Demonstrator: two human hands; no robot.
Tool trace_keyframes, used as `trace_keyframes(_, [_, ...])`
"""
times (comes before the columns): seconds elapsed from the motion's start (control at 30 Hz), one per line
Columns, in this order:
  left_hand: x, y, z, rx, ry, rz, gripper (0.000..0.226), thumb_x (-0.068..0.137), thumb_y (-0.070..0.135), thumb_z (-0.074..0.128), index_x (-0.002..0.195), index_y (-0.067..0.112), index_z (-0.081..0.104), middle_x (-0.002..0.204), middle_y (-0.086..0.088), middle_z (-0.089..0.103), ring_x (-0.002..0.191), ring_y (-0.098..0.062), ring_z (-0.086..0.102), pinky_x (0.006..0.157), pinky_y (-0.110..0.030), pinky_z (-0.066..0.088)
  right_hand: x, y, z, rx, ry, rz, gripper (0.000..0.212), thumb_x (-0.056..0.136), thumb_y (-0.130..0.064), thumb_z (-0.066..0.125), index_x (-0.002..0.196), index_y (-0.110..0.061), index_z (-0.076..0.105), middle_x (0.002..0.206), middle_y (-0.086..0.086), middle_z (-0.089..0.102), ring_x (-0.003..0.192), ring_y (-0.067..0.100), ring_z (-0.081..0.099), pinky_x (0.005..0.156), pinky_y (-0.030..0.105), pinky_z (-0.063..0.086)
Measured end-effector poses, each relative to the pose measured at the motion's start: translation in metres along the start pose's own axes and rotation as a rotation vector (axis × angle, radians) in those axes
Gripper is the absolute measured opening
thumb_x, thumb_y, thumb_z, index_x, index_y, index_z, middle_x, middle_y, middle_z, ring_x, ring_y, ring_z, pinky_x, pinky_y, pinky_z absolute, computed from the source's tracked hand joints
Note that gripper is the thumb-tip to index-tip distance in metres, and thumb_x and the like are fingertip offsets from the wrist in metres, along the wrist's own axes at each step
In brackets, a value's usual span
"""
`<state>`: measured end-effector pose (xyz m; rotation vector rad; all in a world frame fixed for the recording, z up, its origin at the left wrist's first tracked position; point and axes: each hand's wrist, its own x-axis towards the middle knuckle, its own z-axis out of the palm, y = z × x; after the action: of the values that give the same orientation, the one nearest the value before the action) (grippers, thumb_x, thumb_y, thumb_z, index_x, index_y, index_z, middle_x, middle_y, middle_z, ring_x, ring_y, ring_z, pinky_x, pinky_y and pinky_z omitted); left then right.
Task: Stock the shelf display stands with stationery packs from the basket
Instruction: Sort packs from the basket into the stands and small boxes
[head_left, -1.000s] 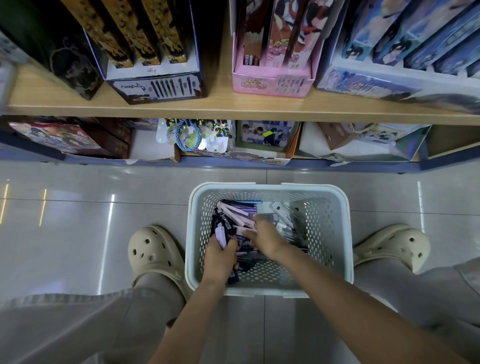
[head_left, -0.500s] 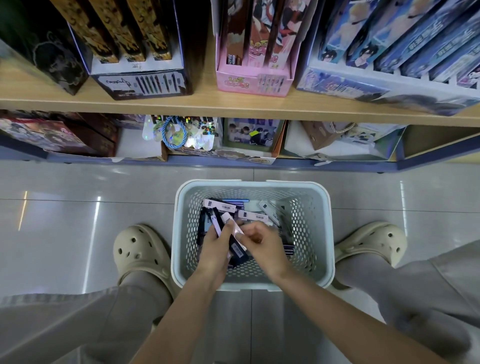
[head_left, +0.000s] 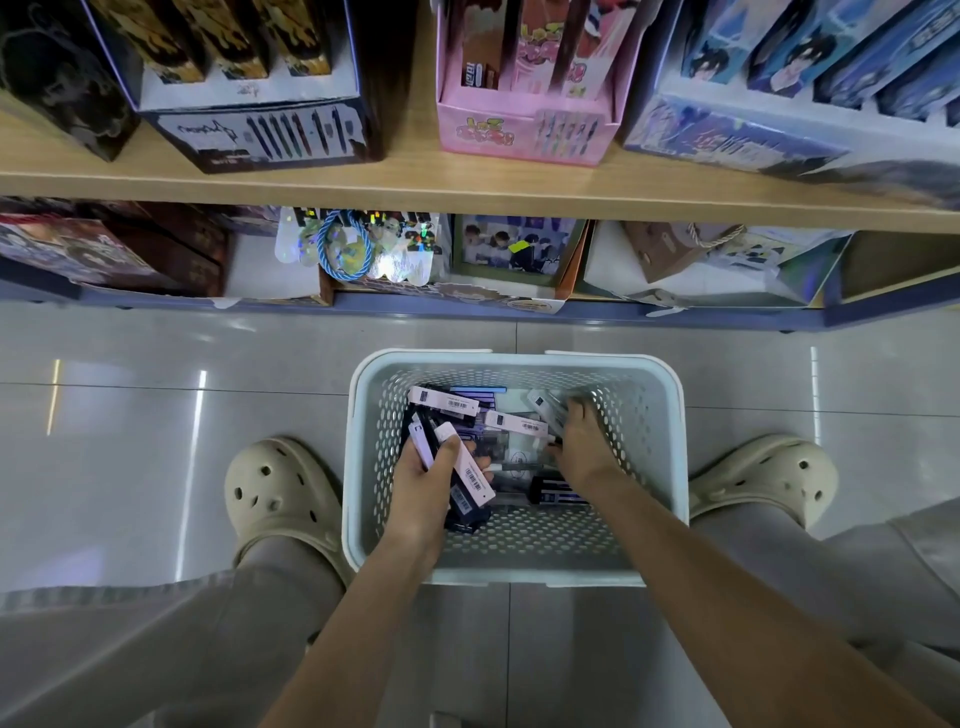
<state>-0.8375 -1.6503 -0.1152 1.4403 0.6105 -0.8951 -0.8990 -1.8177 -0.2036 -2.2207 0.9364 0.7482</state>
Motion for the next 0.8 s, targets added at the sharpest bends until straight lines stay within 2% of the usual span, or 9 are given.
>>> trace_keyframes(0.07, [0.002, -0.003, 0.001, 0.021, 0.006, -0.007, 0.017, 0.099, 0.017, 0.047, 0.114, 0.010, 0.053, 0.101, -0.015, 0.067, 0.080, -0.022, 0.071, 0.058, -0.026, 0.056, 0.003, -0.003, 0.000, -0.228, 0.022, -0.035, 0.043, 0.098, -0.015, 0.047, 0.137, -0.002, 0.035, 0.138, 0.017, 0.037, 0.127, 0.027, 0.035, 0.110, 0.025, 0.024])
trace_keyframes(0.13, [0.003, -0.005, 0.002, 0.036, 0.009, -0.016, 0.015, 0.099, 0.017, 0.048, 0.112, 0.011, 0.053, 0.100, -0.013, 0.067, 0.080, -0.022, 0.071, 0.060, -0.027, 0.057, 0.011, -0.002, 0.001, -0.099, 0.008, -0.014, 0.043, 0.099, -0.010, 0.045, 0.137, 0.003, 0.032, 0.138, 0.019, 0.035, 0.125, 0.026, 0.036, 0.102, 0.008, 0.026])
trace_keyframes(0.27, [0.003, -0.009, 0.004, 0.029, 0.002, -0.028, 0.007, 0.099, 0.017, 0.048, 0.102, 0.015, 0.055, 0.098, -0.010, 0.067, 0.084, -0.025, 0.071, 0.069, -0.034, 0.059, 0.017, -0.002, -0.005, -0.164, -0.020, -0.020, 0.037, 0.098, -0.001, 0.040, 0.134, 0.005, 0.035, 0.137, 0.021, 0.035, 0.111, 0.026, 0.044, 0.082, 0.012, 0.027])
trace_keyframes(0.37, [0.003, -0.009, 0.004, 0.029, 0.015, -0.045, 0.009, 0.099, 0.017, 0.048, 0.104, 0.012, 0.055, 0.101, -0.015, 0.068, 0.087, -0.028, 0.070, 0.071, -0.035, 0.059, 0.016, -0.003, -0.004, -0.189, -0.008, 0.033, 0.049, 0.091, 0.000, 0.055, 0.135, 0.004, 0.035, 0.137, 0.019, 0.034, 0.121, 0.026, 0.041, 0.104, 0.024, 0.026])
trace_keyframes(0.47, [0.004, -0.008, 0.004, 0.024, 0.018, -0.052, 0.008, 0.099, 0.016, 0.048, 0.101, 0.014, 0.055, 0.097, -0.013, 0.068, 0.084, -0.029, 0.070, 0.070, -0.035, 0.058, 0.015, -0.002, -0.003, -0.053, 0.044, 0.032, 0.036, 0.092, -0.001, 0.052, 0.127, 0.004, 0.043, 0.128, 0.018, 0.042, 0.114, 0.030, 0.045, 0.102, 0.033, 0.038])
trace_keyframes(0.57, [0.004, -0.007, 0.005, 0.026, 0.025, -0.046, 0.008, 0.099, 0.017, 0.048, 0.097, 0.013, 0.054, 0.087, -0.010, 0.064, 0.071, -0.023, 0.067, 0.062, -0.031, 0.058, 0.008, -0.005, -0.008, 0.080, 0.059, 0.005, 0.024, 0.094, 0.000, 0.048, 0.118, 0.003, 0.049, 0.112, 0.017, 0.055, 0.097, 0.028, 0.057, 0.083, 0.024, 0.044])
trace_keyframes(0.67, [0.002, -0.006, 0.006, 0.038, 0.024, -0.039, 0.012, 0.098, 0.018, 0.050, 0.098, 0.007, 0.054, 0.080, -0.008, 0.059, 0.061, -0.017, 0.061, 0.059, -0.027, 0.057, -0.006, -0.012, -0.013, 0.292, 0.061, -0.048, 0.007, 0.097, -0.010, 0.049, 0.090, -0.008, 0.050, 0.089, 0.011, 0.062, 0.082, 0.027, 0.062, 0.074, 0.036, 0.053])
trace_keyframes(0.73, [-0.001, -0.005, 0.007, 0.049, 0.011, -0.035, 0.014, 0.098, 0.019, 0.051, 0.100, 0.005, 0.054, 0.077, -0.007, 0.056, 0.060, -0.015, 0.057, 0.055, -0.024, 0.055, -0.018, -0.019, -0.019, 0.437, 0.025, -0.096, 0.017, 0.097, -0.012, 0.049, 0.081, -0.015, 0.046, 0.086, 0.005, 0.063, 0.083, 0.022, 0.062, 0.077, 0.037, 0.053])
trace_keyframes(0.8, [-0.006, -0.002, 0.008, 0.061, -0.008, -0.020, 0.013, 0.096, 0.020, 0.054, 0.098, 0.007, 0.056, 0.077, -0.006, 0.057, 0.059, -0.014, 0.057, 0.054, -0.023, 0.053, -0.034, -0.028, -0.030, 0.510, -0.014, -0.151, 0.012, 0.098, -0.016, 0.047, 0.089, -0.011, 0.052, 0.093, 0.004, 0.066, 0.091, 0.017, 0.064, 0.085, 0.035, 0.051])
